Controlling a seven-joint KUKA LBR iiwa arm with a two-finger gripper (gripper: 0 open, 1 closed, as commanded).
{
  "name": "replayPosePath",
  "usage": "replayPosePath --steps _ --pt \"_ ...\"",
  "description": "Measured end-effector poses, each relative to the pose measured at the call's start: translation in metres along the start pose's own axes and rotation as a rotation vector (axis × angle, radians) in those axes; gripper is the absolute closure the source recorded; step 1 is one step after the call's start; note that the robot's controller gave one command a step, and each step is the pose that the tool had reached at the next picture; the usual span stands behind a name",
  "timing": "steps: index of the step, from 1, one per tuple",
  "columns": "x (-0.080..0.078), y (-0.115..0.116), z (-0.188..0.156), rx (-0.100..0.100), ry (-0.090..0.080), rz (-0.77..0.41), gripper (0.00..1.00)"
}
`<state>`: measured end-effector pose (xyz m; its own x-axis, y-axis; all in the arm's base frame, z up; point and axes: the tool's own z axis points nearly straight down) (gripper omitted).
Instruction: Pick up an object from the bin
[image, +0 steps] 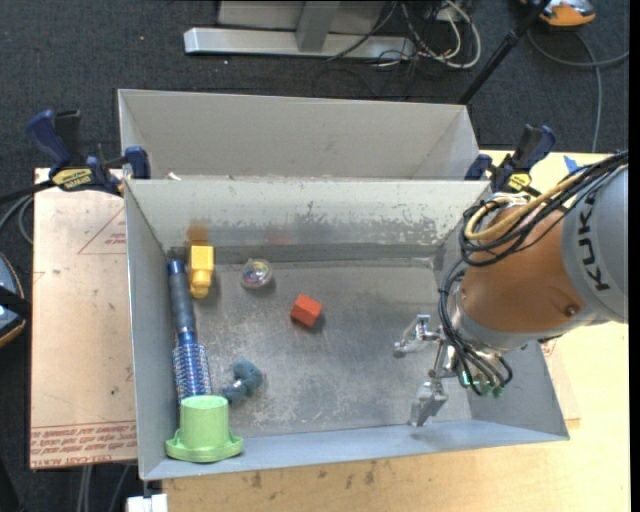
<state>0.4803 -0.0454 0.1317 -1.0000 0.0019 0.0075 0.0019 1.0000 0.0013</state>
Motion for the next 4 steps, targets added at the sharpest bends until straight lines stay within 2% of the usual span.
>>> replayPosePath --steps 1,2,3,4 --pt "-0.025 0.061 -0.009 0.000 -0.011 -0.271 0.00" --pt "-0.045 -0.024 0.015 0.006 -0.009 -0.300 0.00" --pt "-0.090 0.057 0.004 -0.001 -0.015 -0.349 0.00" --pt "-0.112 -0.085 0.045 0.006 -0.009 -0.632 0.00"
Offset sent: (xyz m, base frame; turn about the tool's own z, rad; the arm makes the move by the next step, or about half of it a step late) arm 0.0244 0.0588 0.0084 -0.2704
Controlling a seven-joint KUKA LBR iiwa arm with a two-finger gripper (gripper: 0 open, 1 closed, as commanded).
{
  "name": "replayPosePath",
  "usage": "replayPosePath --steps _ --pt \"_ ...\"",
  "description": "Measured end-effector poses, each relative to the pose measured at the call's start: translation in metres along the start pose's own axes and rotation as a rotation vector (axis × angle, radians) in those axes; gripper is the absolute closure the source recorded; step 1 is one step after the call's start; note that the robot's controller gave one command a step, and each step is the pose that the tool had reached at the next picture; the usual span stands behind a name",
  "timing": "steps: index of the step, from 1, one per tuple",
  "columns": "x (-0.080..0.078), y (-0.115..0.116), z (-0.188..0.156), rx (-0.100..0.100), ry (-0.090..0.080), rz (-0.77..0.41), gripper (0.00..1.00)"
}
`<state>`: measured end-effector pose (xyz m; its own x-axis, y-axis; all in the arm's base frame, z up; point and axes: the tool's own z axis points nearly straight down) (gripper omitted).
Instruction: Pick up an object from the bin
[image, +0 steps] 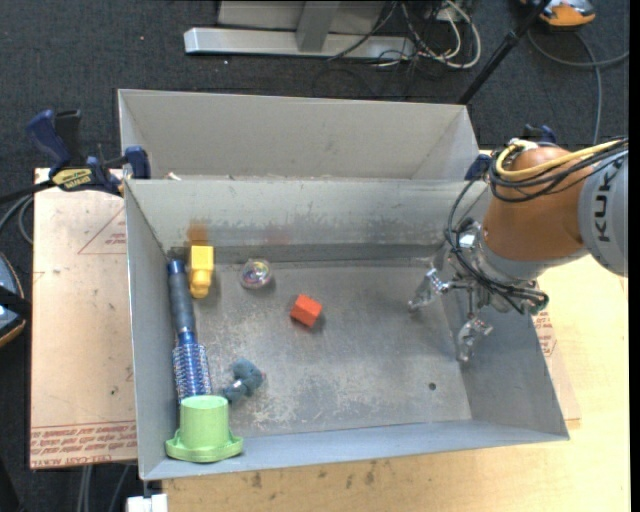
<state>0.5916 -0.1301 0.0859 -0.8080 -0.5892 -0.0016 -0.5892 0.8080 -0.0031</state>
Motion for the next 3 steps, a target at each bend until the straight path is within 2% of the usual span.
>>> replayPosePath --steps 1,2,3 --pt "-0.078 0.028 -0.064 0.003 -0.011 -0.110 0.00" --pt "-0.036 -0.035 -0.025 -0.001 0.000 -0.189 0.00" --pt "-0.095 0.043 -0.048 -0.004 -0.005 -0.329 0.00"
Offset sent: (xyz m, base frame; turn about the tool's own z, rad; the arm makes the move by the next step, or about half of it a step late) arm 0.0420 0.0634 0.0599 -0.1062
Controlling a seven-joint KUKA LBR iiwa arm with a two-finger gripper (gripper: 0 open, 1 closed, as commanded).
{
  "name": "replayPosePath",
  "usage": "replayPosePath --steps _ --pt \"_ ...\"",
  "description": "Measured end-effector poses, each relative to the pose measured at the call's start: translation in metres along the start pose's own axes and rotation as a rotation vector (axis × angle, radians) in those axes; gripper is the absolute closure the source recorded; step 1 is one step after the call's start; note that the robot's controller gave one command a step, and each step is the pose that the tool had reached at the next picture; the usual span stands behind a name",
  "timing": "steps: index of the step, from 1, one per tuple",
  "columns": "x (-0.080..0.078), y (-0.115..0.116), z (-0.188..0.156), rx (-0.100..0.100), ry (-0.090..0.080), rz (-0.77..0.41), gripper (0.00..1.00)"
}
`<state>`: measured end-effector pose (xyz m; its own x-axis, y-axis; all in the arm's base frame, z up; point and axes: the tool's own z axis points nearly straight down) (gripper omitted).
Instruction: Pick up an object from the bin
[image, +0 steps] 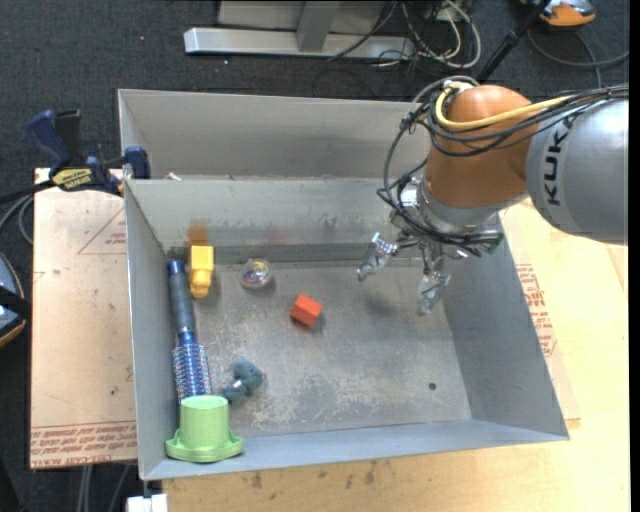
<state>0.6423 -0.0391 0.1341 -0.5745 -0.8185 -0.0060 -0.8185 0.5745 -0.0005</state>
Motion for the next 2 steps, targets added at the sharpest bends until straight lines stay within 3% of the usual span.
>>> replayPosePath --steps 1,2 --pt "-0.073 0.085 0.047 -0.007 0.002 -0.137 0.00" --pt "-0.131 0.128 0.050 -0.002 -0.002 -0.187 0.00"
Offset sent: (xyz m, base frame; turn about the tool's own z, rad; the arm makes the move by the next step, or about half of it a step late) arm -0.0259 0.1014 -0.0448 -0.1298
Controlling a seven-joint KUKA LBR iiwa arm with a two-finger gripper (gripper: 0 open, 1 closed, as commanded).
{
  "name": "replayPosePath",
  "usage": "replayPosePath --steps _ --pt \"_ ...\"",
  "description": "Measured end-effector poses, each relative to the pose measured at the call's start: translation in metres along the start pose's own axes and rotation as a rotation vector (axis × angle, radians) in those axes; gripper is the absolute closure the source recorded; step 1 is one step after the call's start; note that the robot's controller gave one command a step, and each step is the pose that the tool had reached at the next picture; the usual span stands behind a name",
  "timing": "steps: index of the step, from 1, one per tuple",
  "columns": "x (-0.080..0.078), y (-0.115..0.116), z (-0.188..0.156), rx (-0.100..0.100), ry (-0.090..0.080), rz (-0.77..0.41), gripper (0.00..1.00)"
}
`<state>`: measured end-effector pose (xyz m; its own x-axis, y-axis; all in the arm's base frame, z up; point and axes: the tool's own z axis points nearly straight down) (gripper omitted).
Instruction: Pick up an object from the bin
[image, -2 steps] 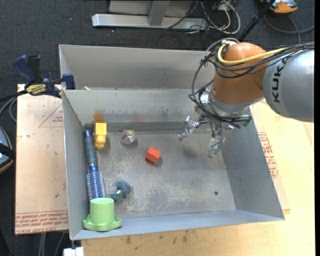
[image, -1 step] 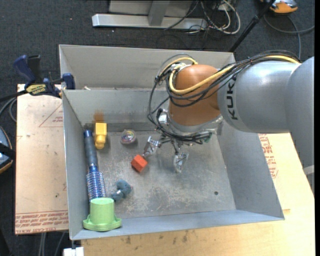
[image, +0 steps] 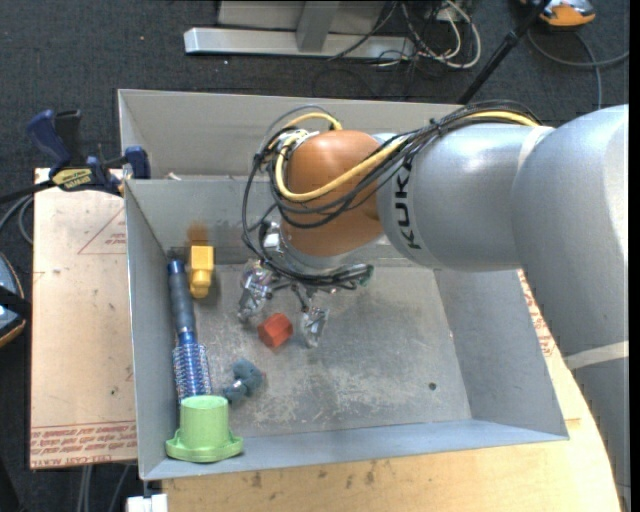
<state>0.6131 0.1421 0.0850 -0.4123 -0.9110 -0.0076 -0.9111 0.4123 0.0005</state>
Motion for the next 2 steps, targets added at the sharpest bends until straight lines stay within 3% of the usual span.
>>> replayPosePath --steps 1,2 --pt "0.005 -0.003 0.000 0.000 0.004 0.009 1.00" --pt "-0.011 0.013 -0.115 0.009 -0.002 -0.027 1.00"
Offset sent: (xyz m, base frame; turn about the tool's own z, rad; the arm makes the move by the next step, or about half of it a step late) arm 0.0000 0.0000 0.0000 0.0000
